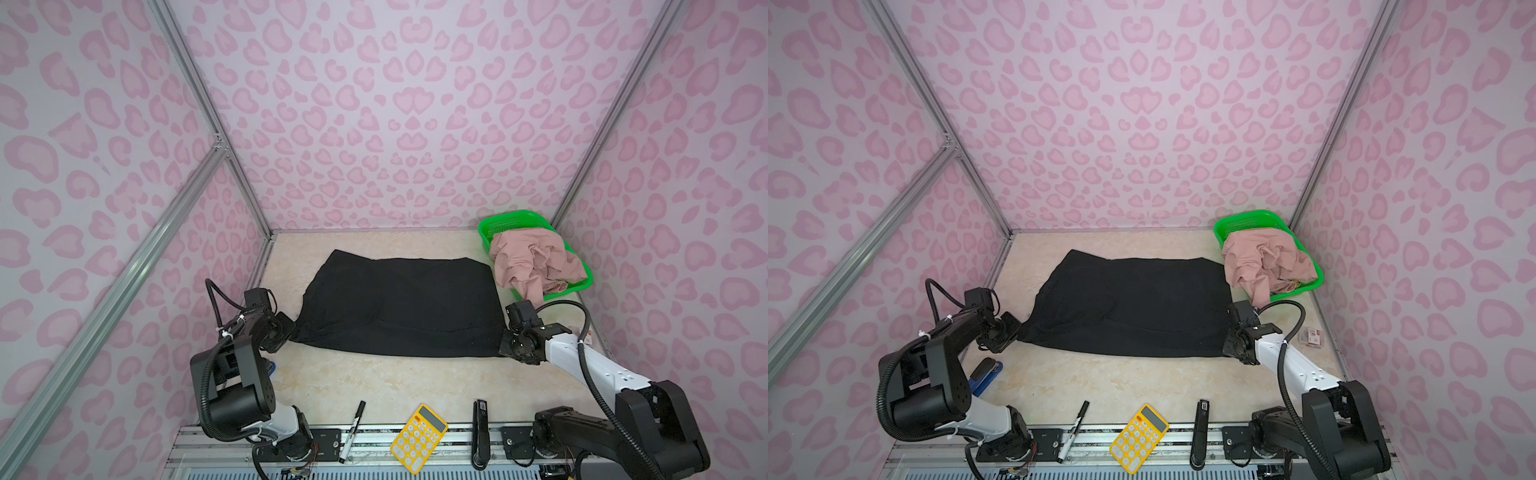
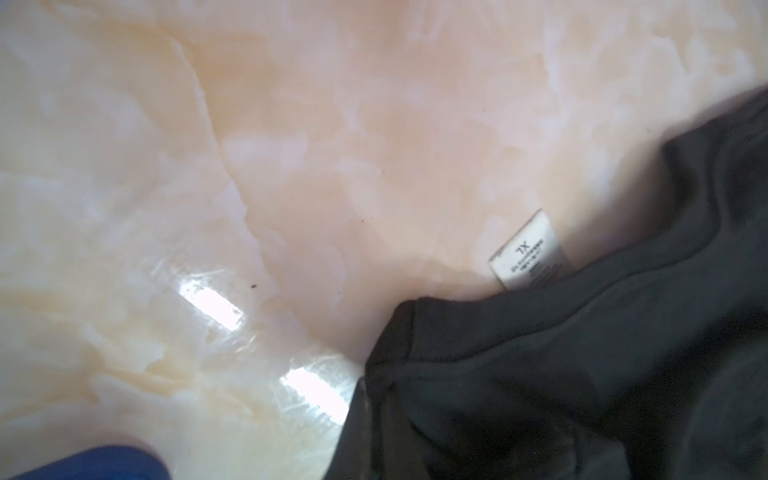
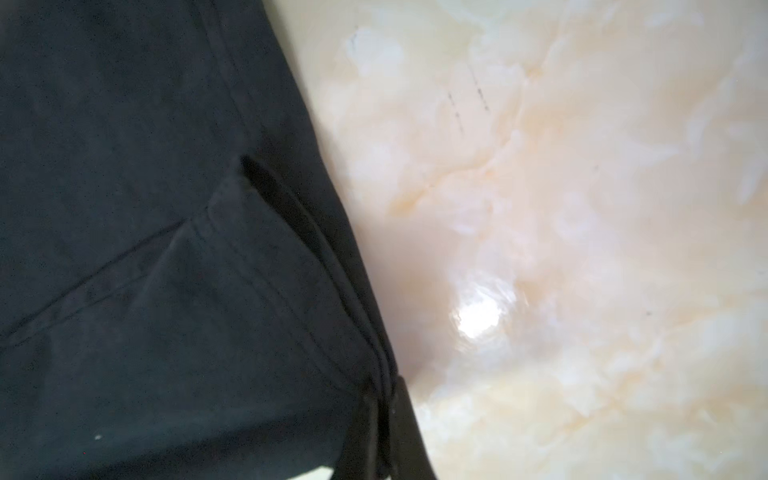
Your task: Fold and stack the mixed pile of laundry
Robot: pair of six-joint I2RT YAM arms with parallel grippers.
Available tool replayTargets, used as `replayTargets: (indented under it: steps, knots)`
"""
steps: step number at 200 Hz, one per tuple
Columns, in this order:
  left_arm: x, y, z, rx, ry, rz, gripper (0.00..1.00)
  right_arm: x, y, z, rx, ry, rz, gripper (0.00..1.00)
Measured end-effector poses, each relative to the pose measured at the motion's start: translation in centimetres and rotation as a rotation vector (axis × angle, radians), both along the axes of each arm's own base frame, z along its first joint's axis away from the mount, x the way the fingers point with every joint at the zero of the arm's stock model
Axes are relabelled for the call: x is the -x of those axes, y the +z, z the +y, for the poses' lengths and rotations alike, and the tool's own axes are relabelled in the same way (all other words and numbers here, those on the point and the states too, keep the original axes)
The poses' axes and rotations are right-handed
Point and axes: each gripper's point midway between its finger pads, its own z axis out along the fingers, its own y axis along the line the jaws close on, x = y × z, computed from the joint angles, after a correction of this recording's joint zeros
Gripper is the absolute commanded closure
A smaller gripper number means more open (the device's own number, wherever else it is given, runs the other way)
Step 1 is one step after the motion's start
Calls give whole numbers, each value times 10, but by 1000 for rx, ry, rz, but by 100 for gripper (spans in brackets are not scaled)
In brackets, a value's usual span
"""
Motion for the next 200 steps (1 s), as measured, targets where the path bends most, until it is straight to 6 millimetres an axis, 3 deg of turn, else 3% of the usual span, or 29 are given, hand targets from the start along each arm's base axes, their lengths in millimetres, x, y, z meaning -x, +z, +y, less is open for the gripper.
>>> replayTargets:
  steps: [23, 60, 70, 93, 128, 169, 200]
  knots:
    - [0, 10, -4, 19, 5, -32, 96, 2, -1, -2, 10, -3, 10, 98]
    - [9, 34, -3, -14, 39, -83, 68, 5, -1, -6, 27, -9, 17, 98]
    - [11, 42, 2, -40, 52, -93, 55, 6, 0, -9, 42, -13, 22, 98]
    - [7, 58, 9, -74, 61, -103, 42, 7, 4, -11, 59, -15, 22, 97]
    - [-29, 69, 7, -47, -57, -128, 39, 5, 8, -13, 73, -10, 19, 91]
    - [-89, 59, -36, 30, -309, -127, 34, 3, 9, -11, 86, 9, 20, 88]
    - [-121, 35, -60, 65, -420, -103, 32, -1, 13, -9, 92, 17, 9, 88]
